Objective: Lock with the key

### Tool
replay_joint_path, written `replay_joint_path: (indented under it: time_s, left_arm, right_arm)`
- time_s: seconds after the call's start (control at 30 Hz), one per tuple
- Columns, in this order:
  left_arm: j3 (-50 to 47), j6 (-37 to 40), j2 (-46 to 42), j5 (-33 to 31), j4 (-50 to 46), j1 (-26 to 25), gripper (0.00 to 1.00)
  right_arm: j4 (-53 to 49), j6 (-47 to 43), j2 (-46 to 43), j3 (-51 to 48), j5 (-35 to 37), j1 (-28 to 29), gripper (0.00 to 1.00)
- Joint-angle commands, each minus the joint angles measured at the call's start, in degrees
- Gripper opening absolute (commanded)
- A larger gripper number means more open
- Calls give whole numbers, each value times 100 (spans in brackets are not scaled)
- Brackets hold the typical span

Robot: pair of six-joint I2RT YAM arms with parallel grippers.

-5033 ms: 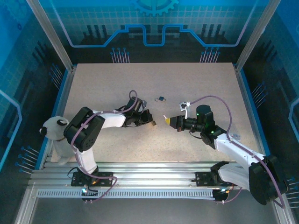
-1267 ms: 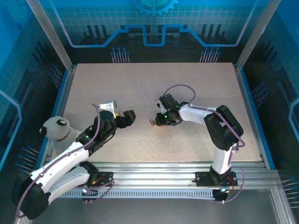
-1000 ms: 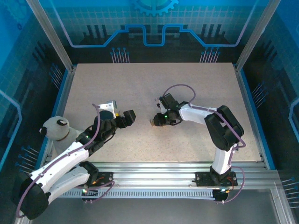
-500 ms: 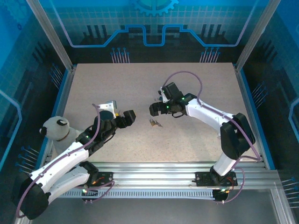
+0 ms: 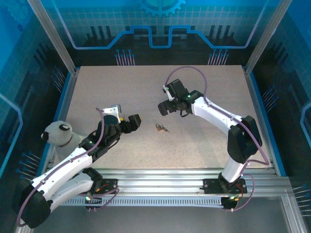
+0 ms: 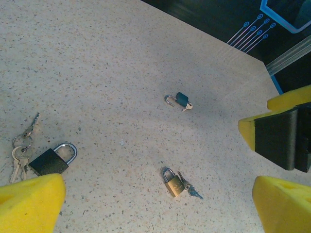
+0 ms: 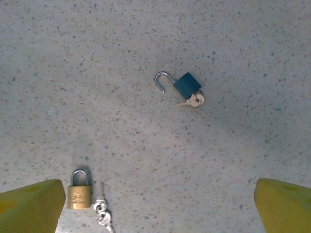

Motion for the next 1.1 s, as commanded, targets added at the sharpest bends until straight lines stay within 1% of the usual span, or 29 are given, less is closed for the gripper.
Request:
replay_joint_path:
  time_s: [0.0, 0.2, 0.37, 0.47, 0.67, 0.8, 0.97, 1.07]
  left_arm:
    - [-95, 50, -37, -128, 69, -40, 99]
    - [-119, 59, -64, -151, 86, -41, 99]
    - [-136, 58, -94, -156, 88, -40, 99]
    - [-137, 60, -94, -163, 91, -41, 99]
    - [-145, 64, -101, -164, 97, -41, 99]
    - [-160, 69, -88, -166, 130, -37, 99]
    - [-163, 72, -95, -180, 130, -38, 99]
    - [-163, 78, -94, -182, 132, -41, 99]
  right_arm:
    - [-305, -636, 264, 453, 414, 66, 100]
    - [-695, -1040, 701, 1080, 447, -33, 100]
    - [-1505, -1249, 1368, 1962, 334, -121, 100]
    - [-1726, -1488, 1642, 2247, 357, -130, 100]
    - [-2006, -1891, 1989, 2543, 365, -198, 100]
    - [-2126, -1966, 2162, 2711, 172, -355, 100]
    - [-2115, -2069, 2300, 2768, 10, -428, 100]
    - [-2044, -2125, 2358, 2773, 59, -435, 99]
